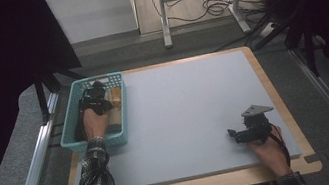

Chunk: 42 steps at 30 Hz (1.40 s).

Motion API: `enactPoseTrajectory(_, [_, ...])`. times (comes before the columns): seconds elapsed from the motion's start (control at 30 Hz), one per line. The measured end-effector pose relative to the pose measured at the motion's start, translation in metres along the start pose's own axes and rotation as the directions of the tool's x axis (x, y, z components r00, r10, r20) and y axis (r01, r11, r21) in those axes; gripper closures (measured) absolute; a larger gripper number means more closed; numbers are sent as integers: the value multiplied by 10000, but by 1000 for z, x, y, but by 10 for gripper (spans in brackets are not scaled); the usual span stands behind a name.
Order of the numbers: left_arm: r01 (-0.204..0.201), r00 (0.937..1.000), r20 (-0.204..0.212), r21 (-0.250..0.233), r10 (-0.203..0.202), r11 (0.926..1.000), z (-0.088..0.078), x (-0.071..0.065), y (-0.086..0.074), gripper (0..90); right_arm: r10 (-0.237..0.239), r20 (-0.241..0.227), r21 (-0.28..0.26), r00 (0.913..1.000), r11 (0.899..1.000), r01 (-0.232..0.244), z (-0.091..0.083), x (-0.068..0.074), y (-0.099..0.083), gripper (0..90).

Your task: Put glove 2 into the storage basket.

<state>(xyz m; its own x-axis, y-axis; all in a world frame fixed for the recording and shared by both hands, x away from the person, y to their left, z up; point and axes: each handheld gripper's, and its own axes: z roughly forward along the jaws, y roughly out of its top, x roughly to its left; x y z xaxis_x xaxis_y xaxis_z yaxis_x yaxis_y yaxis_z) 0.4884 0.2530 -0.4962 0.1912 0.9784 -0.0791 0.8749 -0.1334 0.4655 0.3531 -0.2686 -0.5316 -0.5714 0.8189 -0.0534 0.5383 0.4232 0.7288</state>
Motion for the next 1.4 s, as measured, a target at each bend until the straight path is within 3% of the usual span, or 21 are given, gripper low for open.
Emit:
enactPoseTrajectory(0.17, [158, 9998, -88, -138, -159, 9998, -2, 8, -2, 807, -3, 2, -2, 10000, 10000, 3, 0, 0, 0, 115])
enactPoseTrajectory(0.3, [328, 9991, -233, -671, -344, 9972, -12, 17, -5, 710, -6, 3, -2, 10000, 10000, 6, 0, 0, 0, 115])
enactPoseTrajectory(0.67, [393, 9979, -450, -1367, -458, 9898, -33, 30, -12, 512, -18, 19, 0, 10000, 10000, 18, 0, 0, 0, 116])
enactPoseTrajectory(0.93, [566, 9984, 136, -2190, -550, 9741, -46, 38, -19, 375, -18, 21, 0, 10000, 10000, 18, 0, 0, 0, 115])
enactPoseTrajectory(1.03, [713, 9968, 529, -2405, -603, 9680, -50, 40, -21, 330, -21, 30, 0, 10000, 10000, 21, 0, 0, 0, 115])
enactPoseTrajectory(1.23, [710, 9943, 962, -2664, -468, 9612, -58, 41, -25, 227, -29, 33, 0, 10000, 10000, 29, 0, 0, 0, 115])
enactPoseTrajectory(1.4, [600, 9935, 1094, -2816, -301, 9576, -64, 40, -29, 172, -30, 36, -1, 10000, 10000, 30, 0, 1, 0, 115])
